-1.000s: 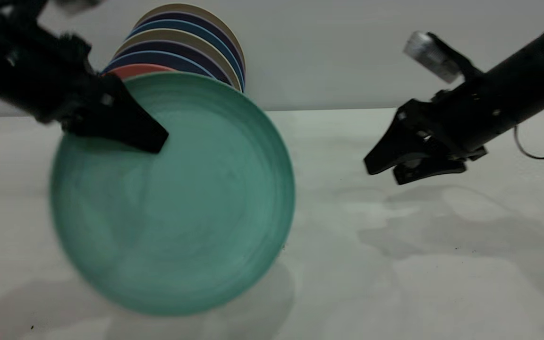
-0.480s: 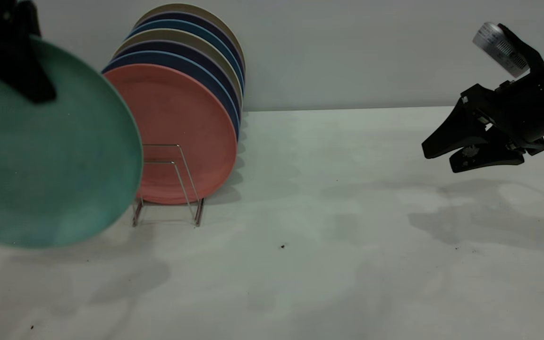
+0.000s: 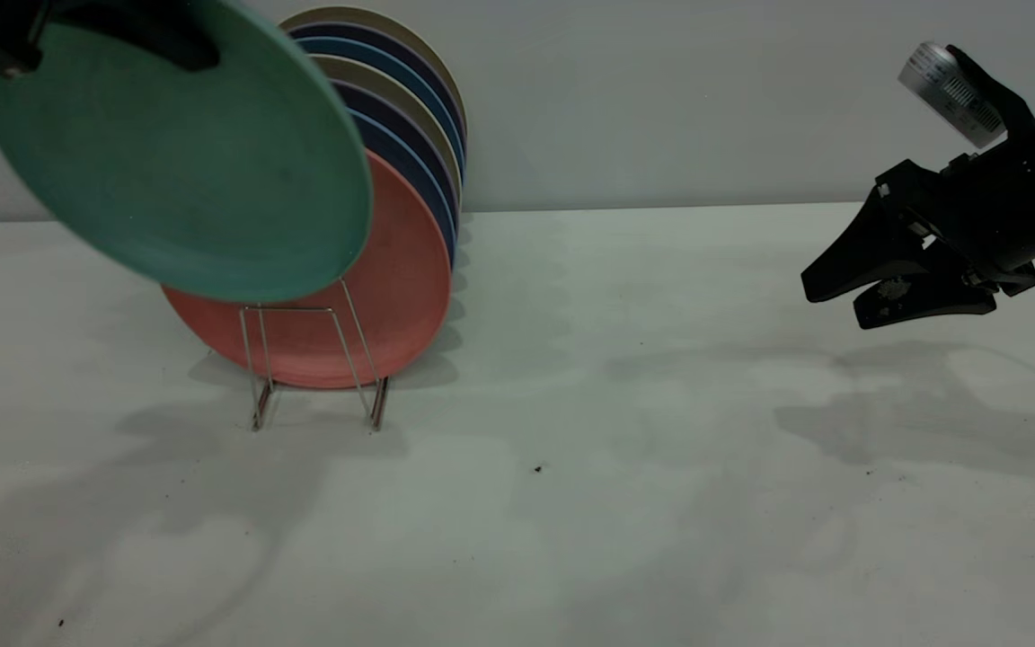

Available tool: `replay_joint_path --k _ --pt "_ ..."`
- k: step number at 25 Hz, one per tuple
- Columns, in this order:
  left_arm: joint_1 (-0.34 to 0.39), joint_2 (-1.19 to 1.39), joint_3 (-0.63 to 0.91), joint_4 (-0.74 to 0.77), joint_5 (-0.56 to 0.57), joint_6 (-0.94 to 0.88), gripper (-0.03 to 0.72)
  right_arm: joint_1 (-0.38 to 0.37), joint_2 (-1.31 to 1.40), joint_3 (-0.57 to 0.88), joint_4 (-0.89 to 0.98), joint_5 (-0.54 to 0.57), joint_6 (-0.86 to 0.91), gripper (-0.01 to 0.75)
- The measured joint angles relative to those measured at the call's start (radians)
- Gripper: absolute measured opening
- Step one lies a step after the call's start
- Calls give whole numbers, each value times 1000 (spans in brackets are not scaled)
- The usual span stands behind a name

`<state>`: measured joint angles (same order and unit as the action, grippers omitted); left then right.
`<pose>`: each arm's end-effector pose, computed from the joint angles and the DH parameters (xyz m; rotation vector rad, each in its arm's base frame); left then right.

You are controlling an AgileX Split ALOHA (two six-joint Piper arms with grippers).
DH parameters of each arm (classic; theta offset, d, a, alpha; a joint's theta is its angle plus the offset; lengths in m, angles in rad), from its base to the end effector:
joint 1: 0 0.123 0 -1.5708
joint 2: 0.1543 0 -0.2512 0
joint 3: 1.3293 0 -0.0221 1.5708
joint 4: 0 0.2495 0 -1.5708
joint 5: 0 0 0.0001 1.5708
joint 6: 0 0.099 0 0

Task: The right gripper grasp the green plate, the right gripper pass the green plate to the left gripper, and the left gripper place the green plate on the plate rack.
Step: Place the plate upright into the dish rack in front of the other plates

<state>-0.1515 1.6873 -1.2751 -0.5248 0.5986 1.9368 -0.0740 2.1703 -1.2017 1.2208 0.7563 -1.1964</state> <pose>0.3642 -0.0839 0.2344 1.8432 1.5403 0.2830 0.3791 0.0360 0.0573 -0.2008 2.5736 0.8972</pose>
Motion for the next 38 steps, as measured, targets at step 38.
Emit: replay_joint_path --k 38 --pt "0 259 -5 -71 -154 -44 285 0 0 0 -27 0 -2 570"
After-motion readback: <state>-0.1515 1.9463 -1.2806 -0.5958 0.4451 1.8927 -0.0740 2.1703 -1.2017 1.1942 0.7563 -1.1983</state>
